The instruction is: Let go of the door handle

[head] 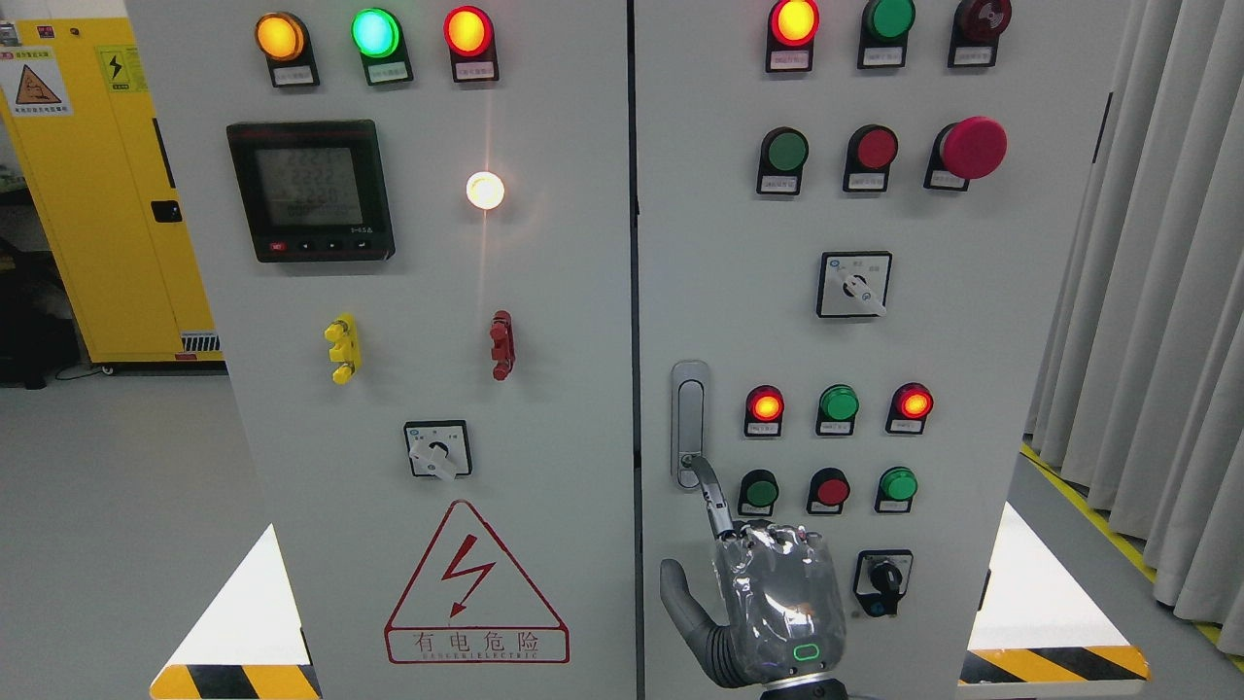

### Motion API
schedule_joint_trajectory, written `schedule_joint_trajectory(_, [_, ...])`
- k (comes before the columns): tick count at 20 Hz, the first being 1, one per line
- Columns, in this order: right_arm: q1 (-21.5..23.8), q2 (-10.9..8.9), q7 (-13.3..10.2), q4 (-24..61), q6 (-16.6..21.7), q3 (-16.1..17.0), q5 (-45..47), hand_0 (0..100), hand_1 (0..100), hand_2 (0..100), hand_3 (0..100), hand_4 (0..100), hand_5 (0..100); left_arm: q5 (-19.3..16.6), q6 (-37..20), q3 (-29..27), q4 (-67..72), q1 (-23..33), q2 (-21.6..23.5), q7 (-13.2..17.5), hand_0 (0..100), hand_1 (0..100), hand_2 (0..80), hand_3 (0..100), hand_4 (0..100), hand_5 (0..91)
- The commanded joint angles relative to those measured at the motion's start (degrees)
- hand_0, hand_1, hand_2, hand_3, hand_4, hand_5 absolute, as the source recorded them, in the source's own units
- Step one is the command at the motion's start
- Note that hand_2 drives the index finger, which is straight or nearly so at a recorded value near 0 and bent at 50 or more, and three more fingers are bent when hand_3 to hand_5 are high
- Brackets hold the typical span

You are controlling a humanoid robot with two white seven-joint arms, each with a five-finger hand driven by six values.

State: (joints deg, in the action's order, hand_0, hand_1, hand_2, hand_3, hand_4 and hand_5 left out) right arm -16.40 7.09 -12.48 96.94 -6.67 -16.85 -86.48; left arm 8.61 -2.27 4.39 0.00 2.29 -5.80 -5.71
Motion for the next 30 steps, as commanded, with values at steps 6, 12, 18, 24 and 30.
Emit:
schedule_joint_trajectory(6, [-1.8, 0.03, 0.2, -2.0, -1.2, 0.2, 0.0, 53, 41, 6, 100, 100, 100, 0.0, 0.0, 0.0, -0.9, 0.0, 0.0, 0.0, 12, 56, 0.0, 0, 0, 0.0])
schedule_joint_trajectory(12, [-1.6, 0.12, 0.0, -1.8, -1.2, 0.1, 0.1, 54, 41, 7, 100, 100, 100, 0.0, 0.0, 0.0, -0.9, 0.0, 0.0, 0.0, 12, 56, 0.0, 0, 0, 0.0])
schedule_joint_trajectory(18, [-0.1, 0.12, -0.3, -1.6, -1.2, -0.4, 0.4, 54, 41, 7, 100, 100, 100, 0.0, 0.0, 0.0, -0.9, 0.0, 0.0, 0.0, 12, 56, 0.0, 0, 0, 0.0])
schedule_joint_trajectory(24, [-0.6, 0.12, 0.1, -1.8, -1.2, -0.3, 0.4, 55, 41, 7, 100, 100, 100, 0.0, 0.0, 0.0, -0.9, 0.0, 0.0, 0.0, 12, 56, 0.0, 0, 0, 0.0])
schedule_joint_trajectory(30, [-0.8, 0.2, 0.2, -2.1, -1.1, -0.3, 0.3, 55, 41, 7, 100, 100, 100, 0.0, 0.0, 0.0, -0.9, 0.0, -0.1, 0.0, 12, 56, 0.0, 0, 0, 0.0])
